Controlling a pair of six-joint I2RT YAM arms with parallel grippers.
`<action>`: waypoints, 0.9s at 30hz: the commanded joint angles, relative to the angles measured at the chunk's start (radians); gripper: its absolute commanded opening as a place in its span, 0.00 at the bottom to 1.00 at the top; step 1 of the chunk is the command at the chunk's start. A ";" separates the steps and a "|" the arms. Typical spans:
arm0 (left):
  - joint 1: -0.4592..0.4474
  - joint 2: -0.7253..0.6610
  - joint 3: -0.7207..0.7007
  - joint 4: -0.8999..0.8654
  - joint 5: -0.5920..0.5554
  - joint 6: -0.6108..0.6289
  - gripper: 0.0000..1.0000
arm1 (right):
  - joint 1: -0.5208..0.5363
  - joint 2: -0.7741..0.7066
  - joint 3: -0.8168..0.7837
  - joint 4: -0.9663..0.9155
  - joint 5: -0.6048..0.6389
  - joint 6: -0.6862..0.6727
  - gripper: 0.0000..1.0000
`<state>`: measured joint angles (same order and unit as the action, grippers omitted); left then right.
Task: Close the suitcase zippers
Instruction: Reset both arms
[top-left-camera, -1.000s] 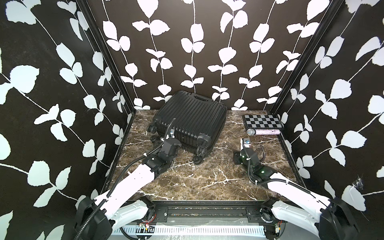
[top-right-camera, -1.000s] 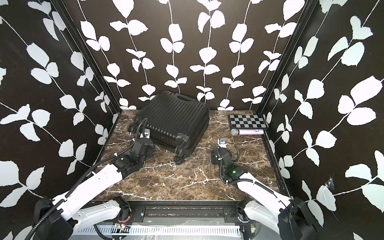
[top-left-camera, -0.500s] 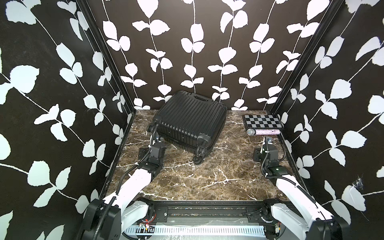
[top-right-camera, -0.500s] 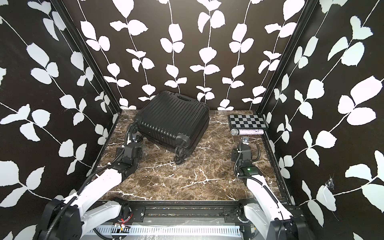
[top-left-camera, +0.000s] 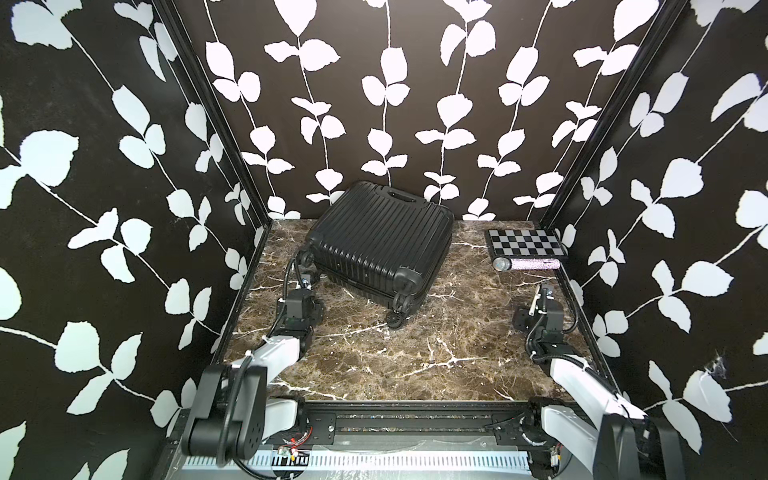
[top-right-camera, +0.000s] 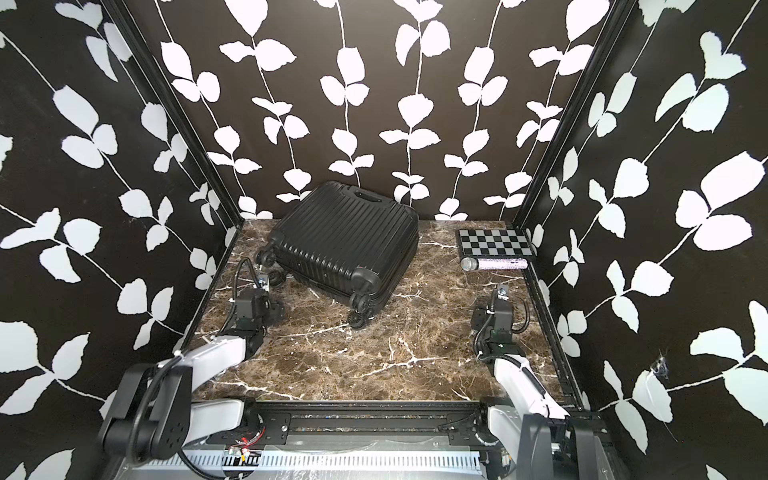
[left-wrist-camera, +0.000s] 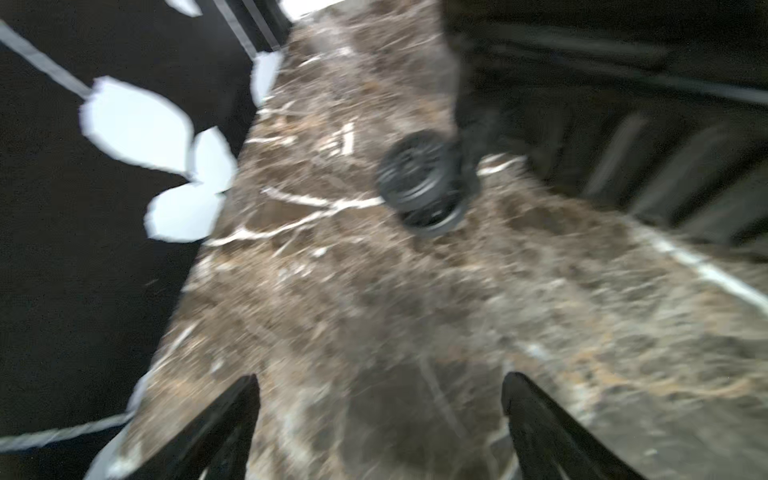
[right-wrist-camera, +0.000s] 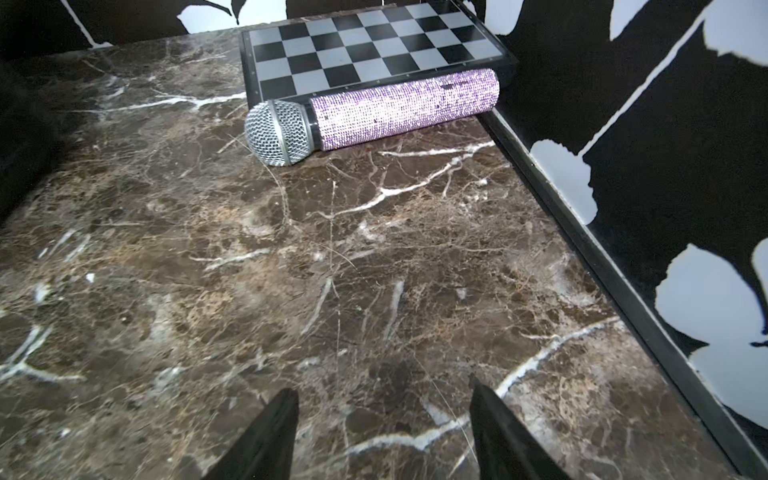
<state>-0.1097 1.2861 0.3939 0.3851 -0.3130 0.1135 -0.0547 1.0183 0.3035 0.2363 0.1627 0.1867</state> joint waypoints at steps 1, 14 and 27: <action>0.007 0.039 0.031 0.162 0.128 0.022 0.92 | -0.025 0.025 -0.029 0.191 -0.056 -0.023 0.65; 0.018 0.267 -0.080 0.675 0.215 0.040 0.91 | -0.091 0.222 -0.040 0.529 -0.207 -0.061 0.66; 0.024 0.265 -0.006 0.526 0.222 0.035 0.93 | -0.064 0.435 0.020 0.686 -0.283 -0.092 0.69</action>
<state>-0.0925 1.5707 0.3733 0.9176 -0.1032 0.1425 -0.1318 1.4502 0.2989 0.8330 -0.0948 0.1268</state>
